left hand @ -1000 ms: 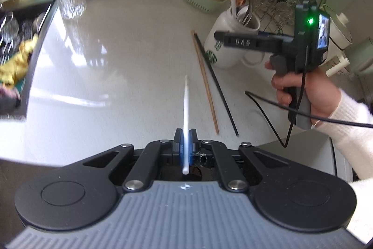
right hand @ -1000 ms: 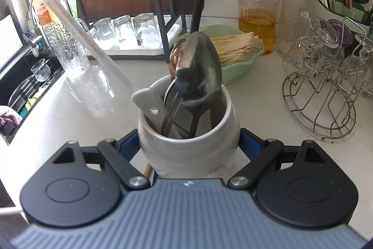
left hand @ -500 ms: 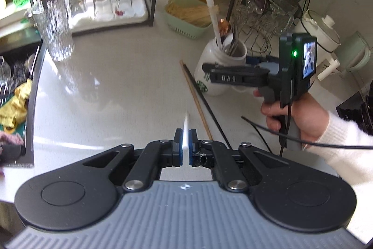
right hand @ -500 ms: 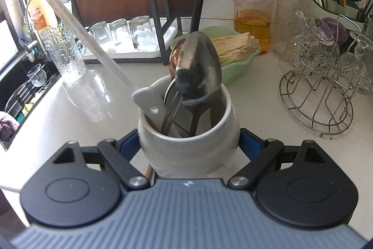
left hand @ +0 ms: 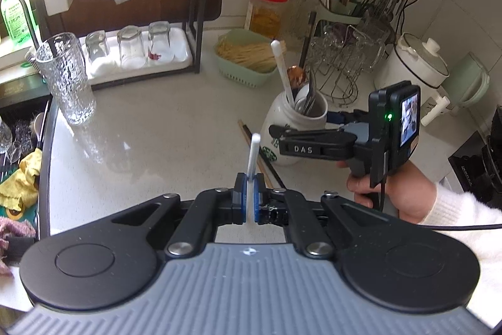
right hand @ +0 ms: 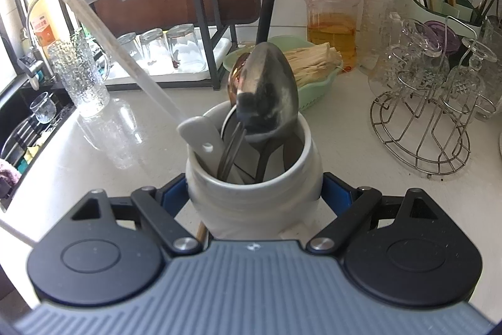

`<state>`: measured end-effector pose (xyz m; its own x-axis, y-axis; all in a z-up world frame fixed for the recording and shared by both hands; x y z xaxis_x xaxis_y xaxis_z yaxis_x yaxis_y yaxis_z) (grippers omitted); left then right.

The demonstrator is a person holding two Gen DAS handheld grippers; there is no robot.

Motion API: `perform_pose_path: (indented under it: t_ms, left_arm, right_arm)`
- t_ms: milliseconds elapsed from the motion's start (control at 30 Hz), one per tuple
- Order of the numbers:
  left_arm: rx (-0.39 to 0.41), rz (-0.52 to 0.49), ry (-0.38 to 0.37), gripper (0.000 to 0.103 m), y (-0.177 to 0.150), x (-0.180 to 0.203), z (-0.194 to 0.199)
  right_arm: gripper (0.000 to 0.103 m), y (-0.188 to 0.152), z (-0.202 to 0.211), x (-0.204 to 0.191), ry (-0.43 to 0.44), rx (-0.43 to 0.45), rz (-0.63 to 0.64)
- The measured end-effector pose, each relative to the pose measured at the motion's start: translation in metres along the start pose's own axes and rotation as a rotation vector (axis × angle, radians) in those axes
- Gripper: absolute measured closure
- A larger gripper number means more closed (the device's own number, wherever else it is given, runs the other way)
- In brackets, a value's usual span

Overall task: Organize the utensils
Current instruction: 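Carry the white chopstick with the left tool over the mug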

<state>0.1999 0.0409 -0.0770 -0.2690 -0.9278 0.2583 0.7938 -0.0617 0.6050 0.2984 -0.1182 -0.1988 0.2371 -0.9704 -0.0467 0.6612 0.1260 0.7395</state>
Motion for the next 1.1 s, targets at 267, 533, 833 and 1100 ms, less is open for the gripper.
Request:
perform_pose_path:
  t_ms: [267,533,833,1100]
  left_arm:
    - [0.027,-0.015,-0.028,0.098,0.013,0.007,0.004]
    - [0.072,-0.032,-0.052,0.098,0.038,0.014,0.021]
    - [0.124,-0.102,-0.058,0.098,0.083,0.027,0.05]
    - [0.152,-0.16,-0.076,0.098,0.128,0.046,0.071]
  right_arm:
    - [0.012,-0.001,0.001,0.0,-0.01,0.006,-0.01]
    - [0.012,-0.002,0.002,-0.001,-0.004,0.004,0.001]
    - [0.012,-0.001,0.001,-0.001,0.014,0.003,0.017]
    - [0.012,-0.002,0.002,-0.002,0.027,0.0,0.03]
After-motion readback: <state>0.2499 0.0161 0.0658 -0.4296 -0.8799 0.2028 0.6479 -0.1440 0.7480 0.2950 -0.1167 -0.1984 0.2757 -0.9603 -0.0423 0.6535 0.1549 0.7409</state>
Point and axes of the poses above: each gripper's, at about its wrist camera, not at the fingertips, and z roughly against the way its jaws point, x to its right, y to its top, the point moved 8 cm from there along -z, roughly the way its jaws point, and after that the axes turned 5 degrees about -y, right-handed, at the moved point
